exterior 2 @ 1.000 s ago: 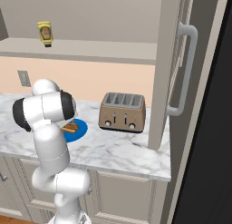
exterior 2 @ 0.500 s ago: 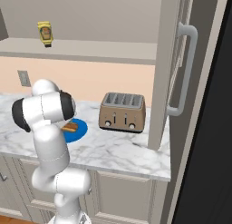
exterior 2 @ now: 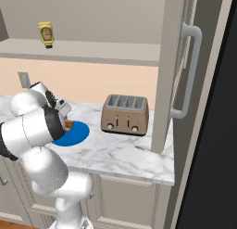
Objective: Move the hot dog bun to the plate on the dining table and place the condiment next to that plate. Then navigate to the fridge and take the sausage and place it on the plate as well.
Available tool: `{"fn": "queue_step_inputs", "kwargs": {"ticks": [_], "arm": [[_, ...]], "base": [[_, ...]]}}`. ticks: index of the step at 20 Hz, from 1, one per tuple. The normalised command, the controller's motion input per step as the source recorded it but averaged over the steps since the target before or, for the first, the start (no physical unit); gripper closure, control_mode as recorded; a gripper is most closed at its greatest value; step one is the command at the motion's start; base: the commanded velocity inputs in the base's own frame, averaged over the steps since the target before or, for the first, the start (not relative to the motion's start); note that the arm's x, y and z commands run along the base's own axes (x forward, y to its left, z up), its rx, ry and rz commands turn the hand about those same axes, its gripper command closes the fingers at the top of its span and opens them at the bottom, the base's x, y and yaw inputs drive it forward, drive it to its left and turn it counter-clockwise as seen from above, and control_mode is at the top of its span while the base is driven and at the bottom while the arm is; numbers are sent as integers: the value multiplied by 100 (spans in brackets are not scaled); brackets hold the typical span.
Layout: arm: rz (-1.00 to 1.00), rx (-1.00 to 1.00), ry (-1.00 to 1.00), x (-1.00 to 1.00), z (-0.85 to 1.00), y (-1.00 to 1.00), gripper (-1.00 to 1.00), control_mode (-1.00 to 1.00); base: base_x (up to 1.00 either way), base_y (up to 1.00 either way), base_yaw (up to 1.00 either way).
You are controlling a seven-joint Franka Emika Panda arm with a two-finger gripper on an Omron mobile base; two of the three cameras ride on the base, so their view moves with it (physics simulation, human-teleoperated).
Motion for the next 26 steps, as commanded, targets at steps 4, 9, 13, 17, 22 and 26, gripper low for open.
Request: {"fn": "queue_step_inputs", "kwargs": {"ticks": [4,9,13,17,22,26], "arm": [[0,4,-27,-49,74,-9,100,-100],[0,6,-34,-68,47,-43,100,-100],[-2,10,-22,-60,69,-18,100,-100],[-4,14,-14,-59,71,-1,100,-100],[-4,12,-4,-52,72,-7,100,-100],[-6,9,0,-34,70,-21,100,-100]], "base": [[0,0,0],[0,0,0],[0,0,0],[0,0,0],[0,0,0],[0,0,0]]}}
